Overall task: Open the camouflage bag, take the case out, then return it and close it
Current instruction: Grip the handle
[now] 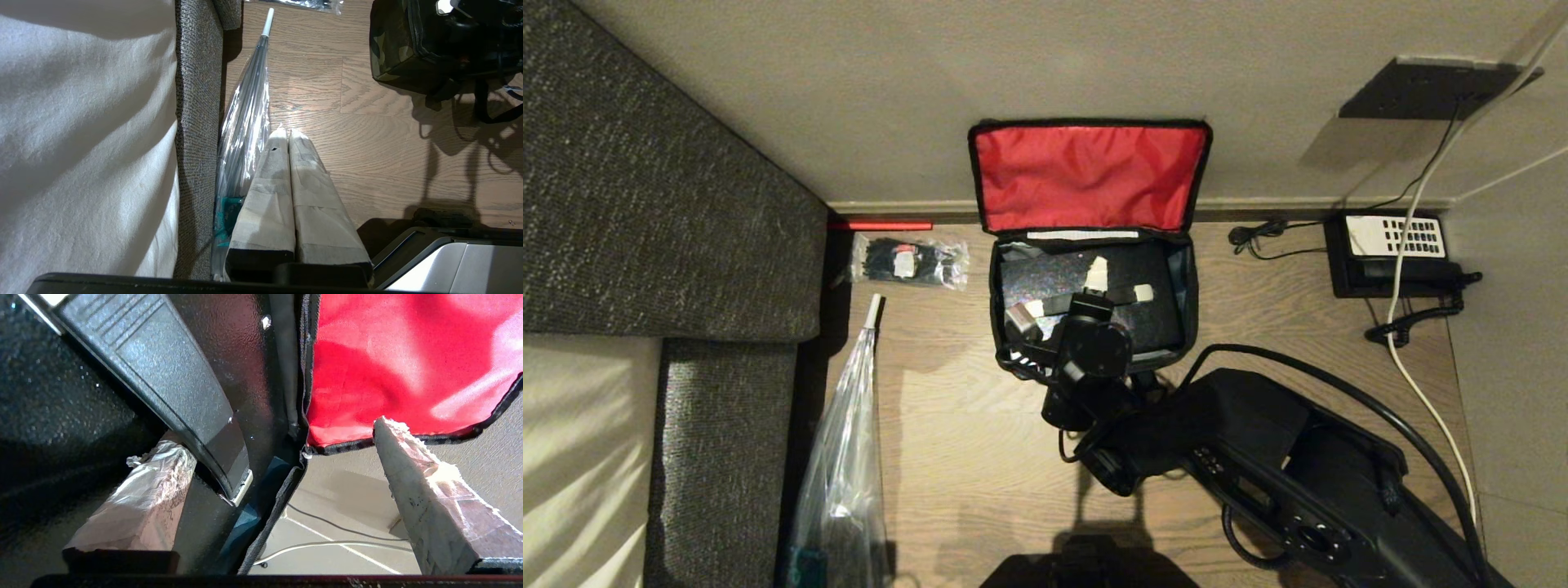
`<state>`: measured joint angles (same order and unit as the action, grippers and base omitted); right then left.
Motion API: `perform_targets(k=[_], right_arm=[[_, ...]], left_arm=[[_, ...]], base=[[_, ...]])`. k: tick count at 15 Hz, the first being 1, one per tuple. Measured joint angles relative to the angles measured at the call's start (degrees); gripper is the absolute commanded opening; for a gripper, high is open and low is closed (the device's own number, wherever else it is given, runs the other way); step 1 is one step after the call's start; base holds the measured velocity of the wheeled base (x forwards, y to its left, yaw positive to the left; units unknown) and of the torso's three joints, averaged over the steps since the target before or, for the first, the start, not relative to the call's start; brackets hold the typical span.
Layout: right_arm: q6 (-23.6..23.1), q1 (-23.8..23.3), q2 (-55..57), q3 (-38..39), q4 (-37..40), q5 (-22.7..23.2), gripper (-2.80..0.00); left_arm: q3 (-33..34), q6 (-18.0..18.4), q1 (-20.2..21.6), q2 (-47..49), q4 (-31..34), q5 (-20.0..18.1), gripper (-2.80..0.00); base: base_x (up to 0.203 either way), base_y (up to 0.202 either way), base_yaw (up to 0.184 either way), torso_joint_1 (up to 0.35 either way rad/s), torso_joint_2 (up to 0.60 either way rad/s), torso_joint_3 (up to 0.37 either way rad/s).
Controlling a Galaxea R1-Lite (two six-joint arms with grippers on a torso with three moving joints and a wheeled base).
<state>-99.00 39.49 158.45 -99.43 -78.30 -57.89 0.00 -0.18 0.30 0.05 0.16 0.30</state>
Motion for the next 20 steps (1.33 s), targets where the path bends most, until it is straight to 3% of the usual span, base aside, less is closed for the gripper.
perform_targets(k=[3, 7, 8, 20], right_arm=[[-0.7, -0.3, 0.6, -2.1, 0.2, 1.3, 0.0], [-0.4, -3.9, 1.4, -5.9, -1.1, 13.4, 0.0], [-0.3, -4.0, 1.3, -6.2, -1.1, 14.4, 0.0], [2.0, -4.4, 1.8, -12.1, 2.8, 14.7, 0.0]], left_arm=[[0.0, 0.0, -0.1, 0.0, 0.0, 0.0, -2.8], [0.0, 0.0, -0.1, 0.0, 0.0, 0.0, -2.8], [0.0, 0.0, -0.1, 0.0, 0.0, 0.0, -2.8], [0.0, 0.0, 0.0, 0.0, 0.0, 0.0, -2.8]], base=[[0.0, 0.0, 0.0, 0.0, 0.0, 0.0], [0.0, 0.0, 0.0, 0.0, 0.0, 0.0], [0.0, 0.0, 0.0, 0.0, 0.0, 0.0], [0.0, 0.0, 0.0, 0.0, 0.0, 0.0]])
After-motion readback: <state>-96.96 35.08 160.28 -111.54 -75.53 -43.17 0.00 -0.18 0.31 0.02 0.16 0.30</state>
